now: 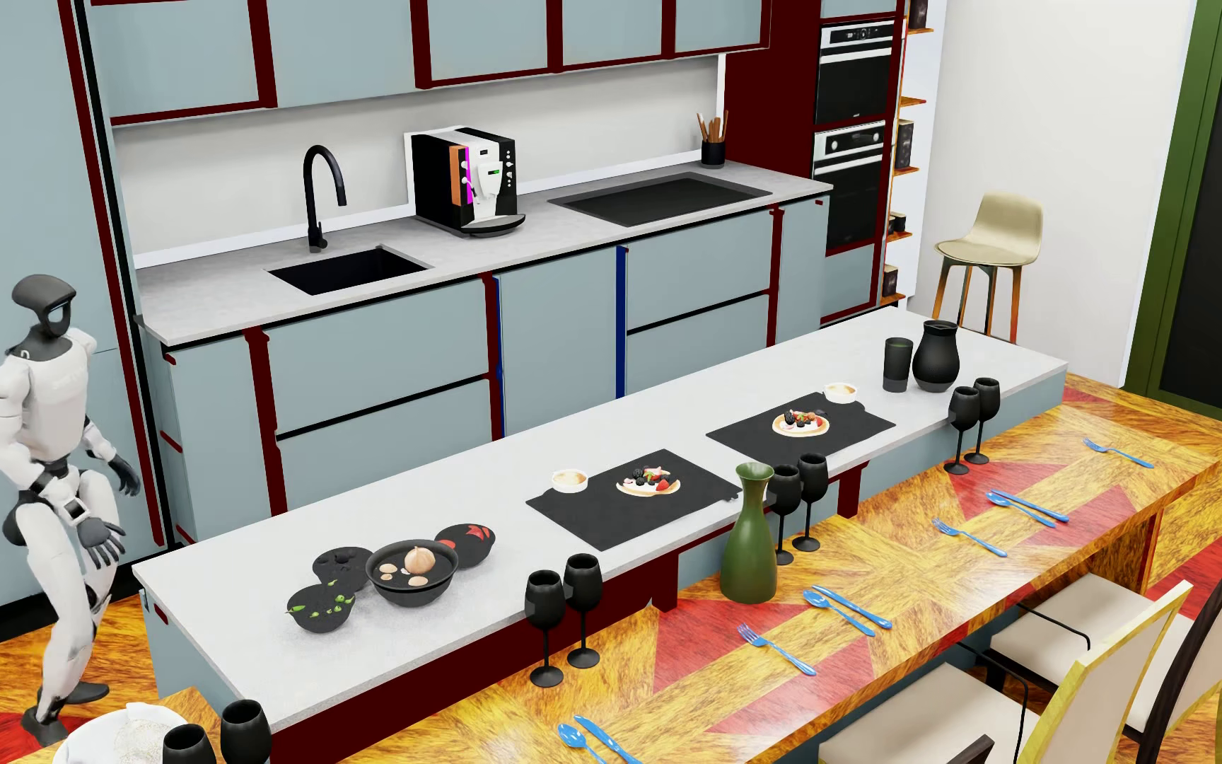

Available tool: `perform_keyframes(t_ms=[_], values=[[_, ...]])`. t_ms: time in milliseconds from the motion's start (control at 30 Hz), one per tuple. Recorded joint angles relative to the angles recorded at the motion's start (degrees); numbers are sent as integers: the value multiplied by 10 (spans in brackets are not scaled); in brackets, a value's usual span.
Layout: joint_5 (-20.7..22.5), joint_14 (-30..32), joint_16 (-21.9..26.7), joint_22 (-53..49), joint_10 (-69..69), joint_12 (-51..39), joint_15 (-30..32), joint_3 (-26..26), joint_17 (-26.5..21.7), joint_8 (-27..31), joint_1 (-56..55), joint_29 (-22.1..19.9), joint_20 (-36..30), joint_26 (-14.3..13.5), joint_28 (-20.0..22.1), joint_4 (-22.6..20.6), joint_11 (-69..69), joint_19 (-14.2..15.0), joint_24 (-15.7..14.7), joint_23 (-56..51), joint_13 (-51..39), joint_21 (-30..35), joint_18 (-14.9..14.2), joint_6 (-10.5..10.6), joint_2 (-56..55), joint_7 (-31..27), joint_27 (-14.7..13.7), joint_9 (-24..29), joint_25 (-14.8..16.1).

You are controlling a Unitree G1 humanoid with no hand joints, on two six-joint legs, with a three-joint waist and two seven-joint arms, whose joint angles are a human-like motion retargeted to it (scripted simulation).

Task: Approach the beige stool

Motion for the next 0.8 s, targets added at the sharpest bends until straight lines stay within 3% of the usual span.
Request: perform_keyframes(t_ms=[67,133,200,267,300,333,367,400,433,467,500,533,567,600,667,733,800], values=[[115,-2,25,-7,-4,-23,-19,-9,0,59,8,-2,-17,-16,6,-11,100,57,-2,6,32,-15,18,3,-64,-38,4,1,-6],[165,-6,60,-20,-13,-67,-20,-17,-2,18,24,-8,-52,-30,4,-28,98,96,9,15,84,-38,28,3,-115,-78,7,3,2],[205,-20,91,-34,-13,-125,-21,-31,-9,-12,45,-1,-98,-47,4,-50,10,120,20,31,149,-57,40,1,-155,-127,17,7,7],[249,-28,107,-56,-5,-174,-18,-49,-12,26,75,34,-150,-56,-2,-68,-146,145,35,52,205,-67,49,1,-159,-175,49,11,-12],[260,-15,110,-71,0,-189,-2,-60,-13,50,93,58,-175,-55,-11,-69,-208,145,41,60,231,-68,50,3,-148,-191,62,14,-31],[260,13,112,-78,24,-202,26,-71,-11,59,102,77,-200,-51,-19,-70,-204,48,36,66,251,-74,52,6,-136,-202,75,18,-52],[244,55,112,-86,73,-200,-3,-81,-4,45,99,85,-221,-45,-25,-75,-173,28,23,69,267,-88,52,10,-127,-213,85,24,-68],[225,145,111,-94,154,-186,-29,-92,7,35,77,80,-241,-39,-31,-72,-148,13,6,71,280,-110,-38,14,-108,-209,92,30,-75],[202,257,112,-98,254,-169,-59,-99,22,27,40,73,-264,-32,-47,-77,-137,-1,-4,73,288,-131,-213,17,-79,-224,95,35,-75],[171,327,119,-99,368,-155,-89,-107,37,9,-16,70,-285,-23,-71,-75,-139,1,2,76,291,-143,-233,19,-42,-177,91,39,-70],[148,302,122,-98,460,-140,-111,-105,47,-10,-78,74,-292,-15,-85,-52,-156,10,18,82,282,-141,-234,20,3,-169,82,41,-68],[133,260,113,-90,516,-123,-126,-95,48,-24,-144,81,-276,-6,-73,-6,-186,21,29,89,264,-127,-237,22,56,-158,73,42,-71],[124,218,94,-71,528,-102,-140,-79,42,-35,-203,87,-239,4,-38,42,-219,31,20,98,237,-105,-223,23,113,-141,63,41,-84],[119,192,74,-46,505,-88,-155,-61,31,-46,-258,93,-190,17,2,78,-248,40,-3,97,210,-81,-180,22,167,-121,52,39,-101],[115,168,57,-12,379,-75,-201,-27,-9,-69,-342,95,-104,50,57,97,-283,57,-46,60,150,-43,-136,17,272,-125,25,35,-114],[104,208,74,-18,135,-43,-232,-2,-51,-80,-360,73,-51,39,55,91,-319,87,-74,12,75,-45,-123,10,377,-151,10,39,-100],[82,238,79,-23,-46,-1,-215,15,-64,-68,-336,26,-23,24,52,109,-330,124,-78,-33,16,-102,-95,0,464,-130,26,45,-60]])
